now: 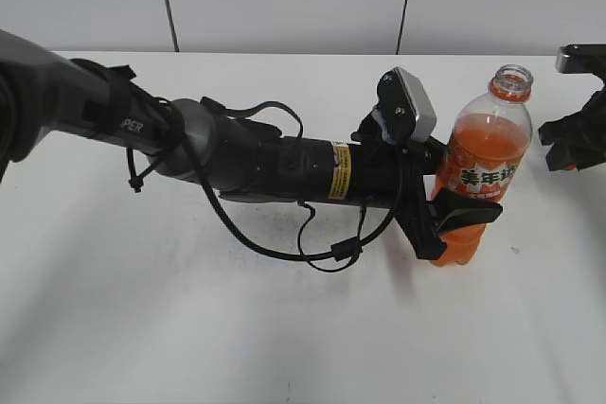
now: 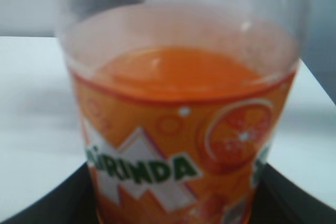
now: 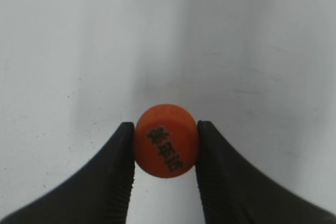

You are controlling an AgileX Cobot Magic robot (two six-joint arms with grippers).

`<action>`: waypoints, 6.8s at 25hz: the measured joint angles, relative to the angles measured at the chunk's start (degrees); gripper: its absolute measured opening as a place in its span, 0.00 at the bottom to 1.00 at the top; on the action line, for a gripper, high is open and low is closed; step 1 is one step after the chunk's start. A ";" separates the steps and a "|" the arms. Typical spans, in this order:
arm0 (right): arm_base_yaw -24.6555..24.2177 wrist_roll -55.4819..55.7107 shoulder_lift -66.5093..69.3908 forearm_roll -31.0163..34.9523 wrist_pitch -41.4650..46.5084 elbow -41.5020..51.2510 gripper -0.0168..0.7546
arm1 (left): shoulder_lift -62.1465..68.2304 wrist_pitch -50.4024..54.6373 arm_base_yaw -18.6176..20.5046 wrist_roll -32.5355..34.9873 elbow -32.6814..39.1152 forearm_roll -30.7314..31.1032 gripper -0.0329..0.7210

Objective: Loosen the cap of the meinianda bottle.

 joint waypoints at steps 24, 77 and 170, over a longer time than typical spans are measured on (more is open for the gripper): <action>0.00 -3.13 3.60 0.54 0.15 0.00 0.76 | 0.00 0.00 0.00 0.00 0.00 -0.02 0.61; 0.00 -0.43 0.78 -2.06 4.60 -32.21 0.79 | -20.93 67.29 28.08 -1.22 0.00 -3.82 0.67; 13.49 12.38 -115.21 -12.10 29.71 43.60 0.69 | -133.87 108.76 44.41 42.56 48.20 -65.69 0.62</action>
